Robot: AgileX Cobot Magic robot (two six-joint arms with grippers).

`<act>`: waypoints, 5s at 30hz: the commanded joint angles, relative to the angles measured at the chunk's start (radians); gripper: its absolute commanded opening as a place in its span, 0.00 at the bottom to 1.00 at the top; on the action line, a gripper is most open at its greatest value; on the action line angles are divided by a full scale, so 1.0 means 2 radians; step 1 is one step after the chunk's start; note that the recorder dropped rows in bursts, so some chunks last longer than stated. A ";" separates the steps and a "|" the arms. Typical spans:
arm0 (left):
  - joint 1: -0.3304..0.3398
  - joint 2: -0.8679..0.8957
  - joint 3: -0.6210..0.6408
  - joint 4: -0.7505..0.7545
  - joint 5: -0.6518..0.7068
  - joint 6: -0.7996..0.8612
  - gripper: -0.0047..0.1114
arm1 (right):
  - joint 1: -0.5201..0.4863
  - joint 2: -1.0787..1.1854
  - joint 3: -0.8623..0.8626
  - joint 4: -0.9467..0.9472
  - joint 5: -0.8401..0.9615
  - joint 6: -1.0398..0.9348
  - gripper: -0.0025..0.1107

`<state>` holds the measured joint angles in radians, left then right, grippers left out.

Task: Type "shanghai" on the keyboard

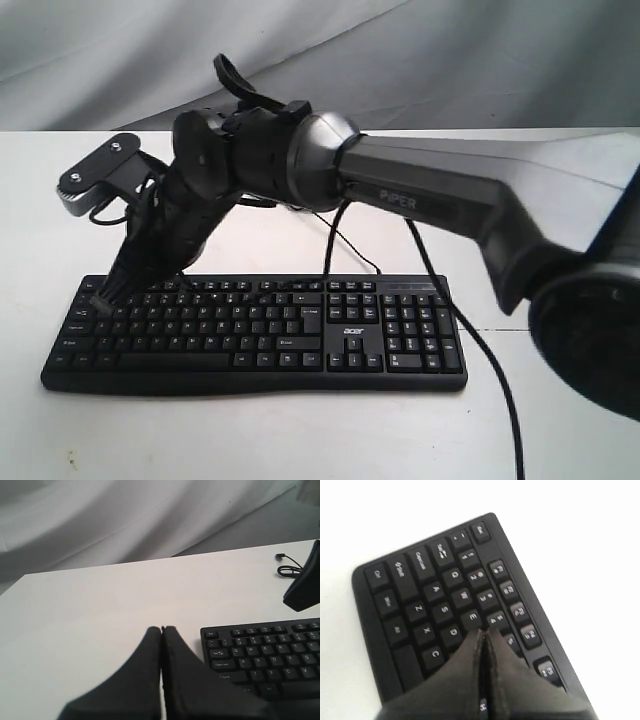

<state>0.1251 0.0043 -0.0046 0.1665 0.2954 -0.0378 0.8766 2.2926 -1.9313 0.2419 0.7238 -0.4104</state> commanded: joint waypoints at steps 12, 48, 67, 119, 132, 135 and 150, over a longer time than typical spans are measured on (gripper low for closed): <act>-0.004 -0.002 0.002 0.000 -0.004 -0.004 0.04 | 0.027 0.096 -0.127 0.031 0.016 -0.030 0.02; -0.004 -0.002 0.002 0.000 -0.004 -0.004 0.04 | 0.034 0.136 -0.127 0.036 -0.016 -0.048 0.02; -0.004 -0.002 0.002 0.000 -0.004 -0.004 0.04 | 0.032 0.120 -0.127 0.022 -0.008 -0.045 0.02; -0.004 -0.002 0.002 0.000 -0.004 -0.004 0.04 | -0.002 -0.051 0.211 0.072 -0.125 -0.030 0.02; -0.004 -0.002 0.002 0.000 -0.004 -0.004 0.04 | -0.002 -0.049 0.211 0.068 -0.138 -0.030 0.02; -0.004 -0.002 0.002 0.000 -0.004 -0.004 0.04 | -0.002 -0.049 0.211 0.068 -0.138 -0.030 0.02; -0.004 -0.002 0.002 0.000 -0.004 -0.004 0.04 | -0.001 -0.040 0.211 0.059 -0.137 -0.030 0.02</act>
<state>0.1251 0.0043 -0.0046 0.1665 0.2954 -0.0378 0.8700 2.2081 -1.5146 0.3655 0.4490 -0.4672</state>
